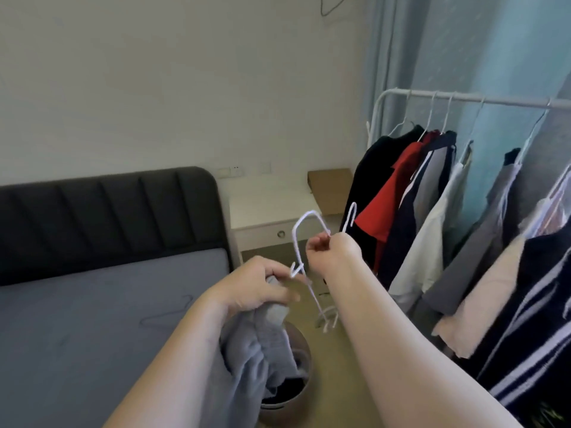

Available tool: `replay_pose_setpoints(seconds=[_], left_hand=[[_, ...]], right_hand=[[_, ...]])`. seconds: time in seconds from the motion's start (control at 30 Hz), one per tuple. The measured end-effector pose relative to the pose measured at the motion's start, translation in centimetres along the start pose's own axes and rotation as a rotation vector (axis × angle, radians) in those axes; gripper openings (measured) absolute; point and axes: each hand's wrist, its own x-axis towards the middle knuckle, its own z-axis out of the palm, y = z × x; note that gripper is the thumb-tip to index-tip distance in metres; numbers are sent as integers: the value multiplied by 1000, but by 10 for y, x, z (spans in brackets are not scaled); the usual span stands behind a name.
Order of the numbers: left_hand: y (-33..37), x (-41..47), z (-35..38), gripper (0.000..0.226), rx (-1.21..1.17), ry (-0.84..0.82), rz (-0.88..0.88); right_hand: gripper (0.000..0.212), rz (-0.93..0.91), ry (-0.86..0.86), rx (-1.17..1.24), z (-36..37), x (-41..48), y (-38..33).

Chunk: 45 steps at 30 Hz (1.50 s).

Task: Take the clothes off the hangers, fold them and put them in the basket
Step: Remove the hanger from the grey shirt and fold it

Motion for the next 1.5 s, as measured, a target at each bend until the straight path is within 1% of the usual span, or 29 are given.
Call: replay_pose_setpoints(seconds=[0.07, 0.17, 0.3, 0.37, 0.4, 0.5, 0.53, 0.6, 0.67, 0.7, 0.73, 0.8, 0.83, 0.87, 0.9, 0.93, 1.0, 1.07, 1.1, 1.13, 1.23, 1.33, 1.4, 1.5], left_hand=[[-10, 1, 2, 25, -11, -33, -11], [-27, 5, 4, 20, -6, -52, -24], [-52, 9, 2, 24, 125, -60, -81], [-69, 6, 0, 24, 161, -42, -122], [-77, 5, -1, 22, 167, -21, -152], [-113, -5, -8, 7, 178, 64, -275], [-129, -9, -11, 10, 204, 102, -342], [-164, -21, -18, 19, 222, 228, -491], [-192, -35, -24, 38, 207, 367, -596], [-200, -42, -25, 47, 212, 432, -629], [-206, -47, -26, 53, 225, 476, -654], [-213, -55, -32, 56, 227, 524, -691], [-216, -57, -35, 57, 209, 542, -705], [-217, -61, -38, 57, 186, 552, -717], [-219, -65, -41, 57, 167, 564, -727], [-221, -68, -44, 57, 159, 573, -738], [-225, -76, -52, 55, 177, 607, -769], [-231, -83, -61, 56, 209, 665, -796], [-236, -85, -66, 57, 219, 691, -803], [-239, -88, -71, 57, 220, 716, -816], [-252, -98, -86, 51, 148, 758, -867], [-269, -102, -101, 44, 69, 785, -943], [-285, -102, -109, 45, 85, 784, -988], [-316, -95, -123, 53, 127, 736, -1088]], right_hand=[[33, 21, -13, 3, 6, 1, 8], [30, 39, -9, 5, 13, 0, 23], [26, 19, -17, -37, 22, 3, 44], [16, 55, -57, -98, 24, 5, 53], [10, 82, -96, -161, 25, 5, 58], [5, 165, -175, -419, 23, 1, 78], [5, 177, -180, -508, 21, 3, 84], [14, 211, -163, -690, 16, 7, 101], [16, 215, -155, -901, 14, 12, 115], [22, 201, -179, -992, 14, 12, 123], [35, 175, -225, -1036, 16, 14, 130], [56, 105, -351, -1111, 19, 26, 146], [59, 80, -381, -1173, 18, 32, 153], [51, 65, -388, -1278, 16, 39, 160], [33, 37, -349, -1426, 11, 50, 169], [21, -6, -286, -1555, 2, 62, 174], [18, -96, -195, -1722, -14, 87, 183], [11, -273, -200, -1969, -24, 107, 194], [14, -366, -201, -2064, -26, 111, 199], [19, -423, -214, -2097, -27, 116, 206], [28, -484, -302, -2143, -17, 126, 226], [34, -563, -291, -2237, -4, 151, 246], [32, -537, -320, -2297, 0, 173, 259], [28, -429, -422, -2349, 2, 222, 292]])
